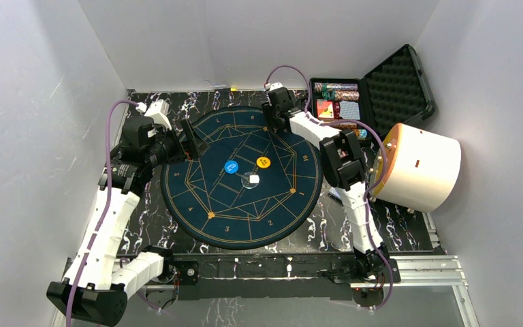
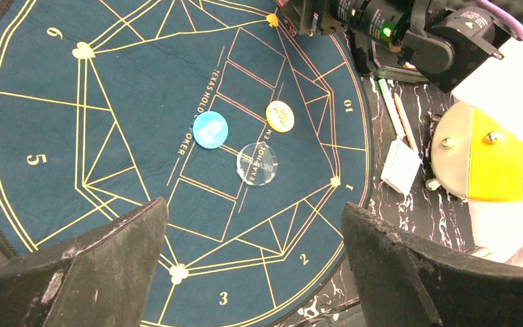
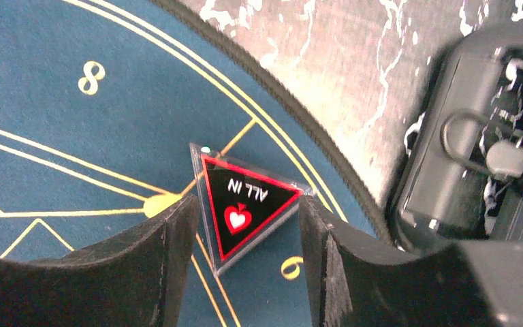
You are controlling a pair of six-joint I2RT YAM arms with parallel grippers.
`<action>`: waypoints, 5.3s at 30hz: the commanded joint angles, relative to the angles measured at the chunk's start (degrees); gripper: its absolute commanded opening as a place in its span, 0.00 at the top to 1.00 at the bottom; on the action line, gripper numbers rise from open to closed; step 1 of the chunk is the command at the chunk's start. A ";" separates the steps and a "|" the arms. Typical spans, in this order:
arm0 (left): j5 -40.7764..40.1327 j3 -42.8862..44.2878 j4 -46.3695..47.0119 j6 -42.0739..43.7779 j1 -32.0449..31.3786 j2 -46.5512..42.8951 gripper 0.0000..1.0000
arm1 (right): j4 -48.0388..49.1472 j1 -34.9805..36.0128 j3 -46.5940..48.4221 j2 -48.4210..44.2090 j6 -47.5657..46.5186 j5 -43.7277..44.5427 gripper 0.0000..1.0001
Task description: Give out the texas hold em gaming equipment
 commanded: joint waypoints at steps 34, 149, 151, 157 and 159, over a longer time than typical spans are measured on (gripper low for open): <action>5.49 -7.03 1.34 -5.78 0.24 4.78 0.02 | -11.95 20.94 -28.42 -28.61 13.95 -3.43 0.02; -21.80 1.51 -5.95 6.45 -2.35 33.12 0.03 | -13.66 12.11 -21.91 -21.11 7.17 -4.24 0.03; -19.98 3.55 -7.57 7.32 -2.32 28.61 0.02 | -14.25 11.97 -19.81 -18.89 6.85 -4.33 0.05; -12.97 6.89 -10.82 7.35 -2.40 19.29 0.02 | -13.96 11.44 -18.11 -15.92 7.13 -4.19 0.18; -10.09 6.12 -10.20 6.62 -2.50 17.48 0.02 | -13.34 11.35 -18.52 -15.61 7.08 -4.13 0.20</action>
